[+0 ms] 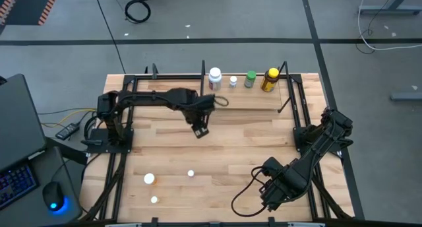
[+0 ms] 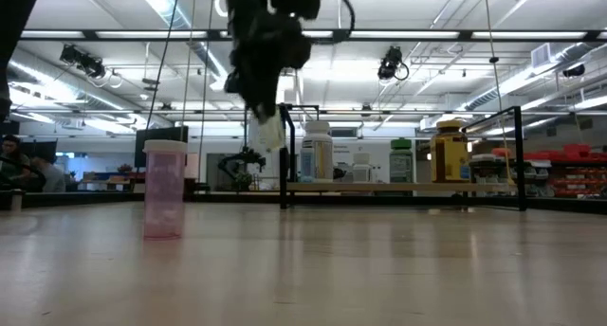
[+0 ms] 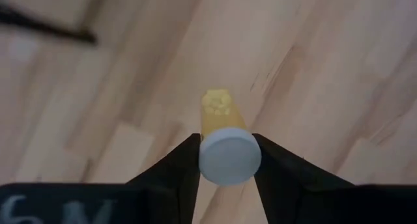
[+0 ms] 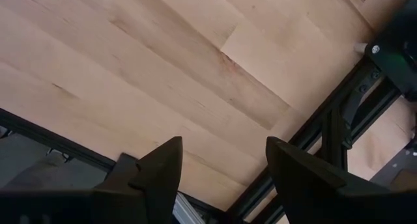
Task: Pick and place medicine bottles onto shelf by color
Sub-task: Put the top small yellow pill bottle on the shelf
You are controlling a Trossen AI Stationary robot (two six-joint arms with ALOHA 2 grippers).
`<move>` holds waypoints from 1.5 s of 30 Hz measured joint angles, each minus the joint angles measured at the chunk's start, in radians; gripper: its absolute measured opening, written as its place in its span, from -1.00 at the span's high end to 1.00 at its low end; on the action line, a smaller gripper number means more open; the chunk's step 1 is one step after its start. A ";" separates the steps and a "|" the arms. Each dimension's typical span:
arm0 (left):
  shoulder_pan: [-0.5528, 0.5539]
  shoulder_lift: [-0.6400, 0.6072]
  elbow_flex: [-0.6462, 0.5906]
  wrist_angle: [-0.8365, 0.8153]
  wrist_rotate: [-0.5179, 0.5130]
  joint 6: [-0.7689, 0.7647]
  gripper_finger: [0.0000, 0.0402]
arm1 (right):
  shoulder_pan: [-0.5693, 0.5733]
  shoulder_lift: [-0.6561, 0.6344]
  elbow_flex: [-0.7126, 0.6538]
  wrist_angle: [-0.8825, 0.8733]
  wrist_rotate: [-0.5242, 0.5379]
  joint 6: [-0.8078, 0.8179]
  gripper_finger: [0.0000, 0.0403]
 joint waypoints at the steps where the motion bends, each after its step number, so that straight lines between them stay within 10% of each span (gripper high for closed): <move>1: 0.004 0.000 0.027 0.000 -0.001 0.009 0.31 | 0.000 0.000 0.000 0.000 -0.001 0.000 -0.14; 21: 0.046 0.379 0.680 -0.295 -0.040 0.223 0.31 | 0.008 0.000 0.001 -0.017 0.001 -0.007 -0.14; 45: 0.147 0.539 0.724 -0.138 -0.096 0.368 0.36 | -0.056 0.001 0.001 -0.005 0.000 -0.084 -0.14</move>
